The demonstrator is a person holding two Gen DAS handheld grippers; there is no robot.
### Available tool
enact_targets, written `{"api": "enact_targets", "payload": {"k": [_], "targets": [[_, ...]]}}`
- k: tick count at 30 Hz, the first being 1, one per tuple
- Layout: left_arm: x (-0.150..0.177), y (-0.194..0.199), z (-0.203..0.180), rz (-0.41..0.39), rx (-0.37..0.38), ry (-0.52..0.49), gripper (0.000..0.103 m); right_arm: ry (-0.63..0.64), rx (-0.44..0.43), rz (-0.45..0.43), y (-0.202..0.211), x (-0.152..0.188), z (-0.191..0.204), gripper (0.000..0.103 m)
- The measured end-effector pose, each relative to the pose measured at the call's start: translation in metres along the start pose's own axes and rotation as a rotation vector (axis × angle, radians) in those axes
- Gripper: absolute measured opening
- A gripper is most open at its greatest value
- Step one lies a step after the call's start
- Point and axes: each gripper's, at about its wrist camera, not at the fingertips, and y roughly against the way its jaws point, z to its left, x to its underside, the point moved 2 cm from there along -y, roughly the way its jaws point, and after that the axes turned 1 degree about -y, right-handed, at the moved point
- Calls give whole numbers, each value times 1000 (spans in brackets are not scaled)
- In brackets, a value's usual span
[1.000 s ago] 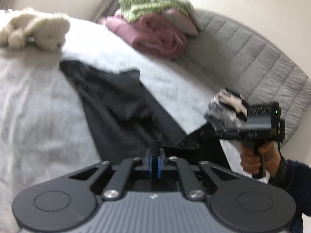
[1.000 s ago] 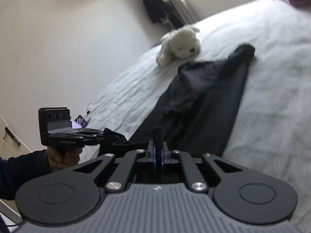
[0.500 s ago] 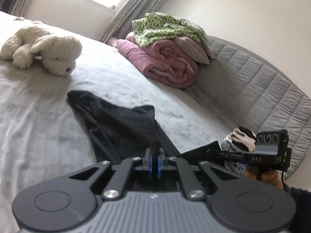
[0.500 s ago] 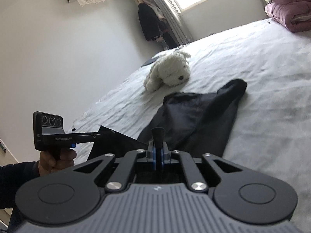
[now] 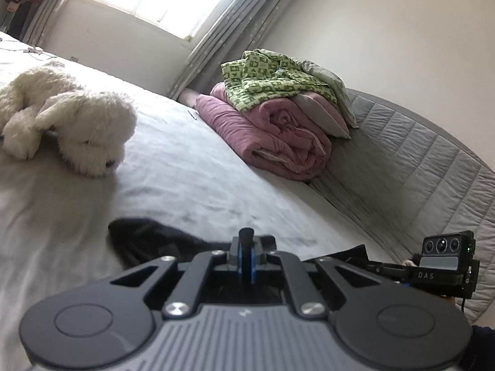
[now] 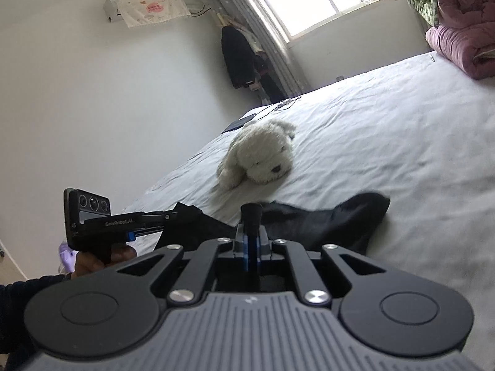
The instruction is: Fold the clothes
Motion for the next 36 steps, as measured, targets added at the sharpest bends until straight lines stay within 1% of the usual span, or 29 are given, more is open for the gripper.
{"api": "enact_targets", "payload": {"k": [7,13,20,23,26,27,33,34,36], "targets": [[-13,-26,21,-18,-53,0,5,-38,25,-26,-24,-16,-28,8],[-14,-44,40,0,-112,3,5,-81,54,-57,-37,-22,-44,8],[-11,-58,50,-1,-153,-3,5,-149,142,-60,-51,-21,-69,8],[-3,-71,52,60,-210,-16,5,-210,180,-30,-59,-15,-82,8],[-1,-73,55,73,-238,-16,5,-182,249,34,-71,-7,-83,8],[-2,-72,55,66,-242,-14,5,-179,257,37,-72,-5,-84,8],[-6,-66,56,4,-237,-11,5,-152,255,-45,-61,-8,-75,8],[-6,-68,56,8,-245,-15,5,-148,261,-53,-61,-10,-73,8],[-7,-76,55,28,-268,-32,5,-142,296,-32,-67,-9,-75,8]]}}
